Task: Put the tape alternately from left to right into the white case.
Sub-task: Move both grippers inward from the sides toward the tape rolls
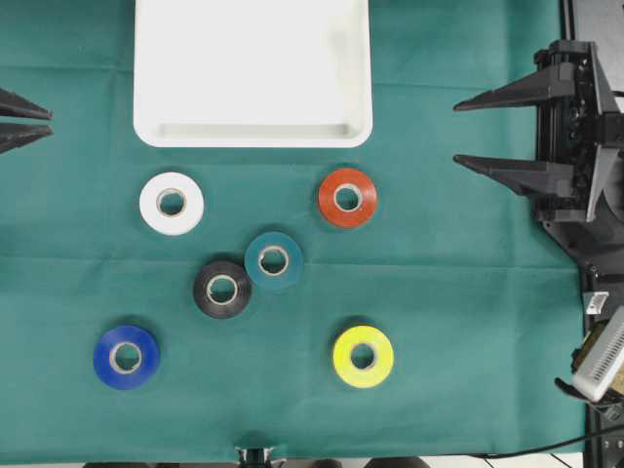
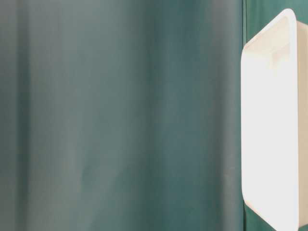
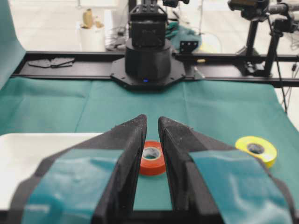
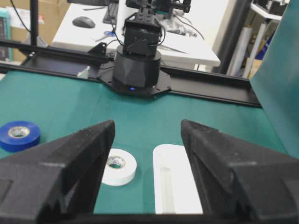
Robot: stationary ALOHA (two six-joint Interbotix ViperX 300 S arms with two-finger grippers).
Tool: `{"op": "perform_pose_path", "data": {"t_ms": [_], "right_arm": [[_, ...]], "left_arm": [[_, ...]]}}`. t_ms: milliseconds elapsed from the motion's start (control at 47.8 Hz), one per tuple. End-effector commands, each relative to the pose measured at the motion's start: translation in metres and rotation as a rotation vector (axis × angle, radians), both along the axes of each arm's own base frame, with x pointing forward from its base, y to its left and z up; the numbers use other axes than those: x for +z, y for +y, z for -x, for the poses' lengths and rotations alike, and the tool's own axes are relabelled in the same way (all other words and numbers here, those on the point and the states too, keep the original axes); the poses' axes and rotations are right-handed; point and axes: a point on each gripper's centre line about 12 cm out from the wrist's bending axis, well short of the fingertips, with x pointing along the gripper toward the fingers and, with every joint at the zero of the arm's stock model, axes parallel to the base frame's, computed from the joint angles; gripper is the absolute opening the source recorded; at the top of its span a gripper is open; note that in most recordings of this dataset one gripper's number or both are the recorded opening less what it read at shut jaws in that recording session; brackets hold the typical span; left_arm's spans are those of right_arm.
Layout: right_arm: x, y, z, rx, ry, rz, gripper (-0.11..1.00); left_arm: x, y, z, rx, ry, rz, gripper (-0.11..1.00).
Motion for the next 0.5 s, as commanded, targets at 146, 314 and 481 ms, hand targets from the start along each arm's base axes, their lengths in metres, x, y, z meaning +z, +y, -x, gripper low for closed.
{"op": "perform_pose_path", "data": {"t_ms": [146,314,481], "right_arm": [[0.0042,0.0004,-0.0023,0.003,-0.012,-0.009,0.02],[0.0023,0.0004,-0.0031,0.003,-0.003,-0.009,-0.09],[-0.0039,0.0004,-0.0057,0.003,0.029,-0.011,-0.09]], "left_arm": [[0.0016,-0.0080,0.0001,-0.039,-0.041,0.019,0.03],[0.0008,-0.0107,-0.0005,-0.053,-0.038,0.022,0.02],[-0.0012,-0.0111,-0.0016,-0.054,-0.030,0.020,0.02]]}}
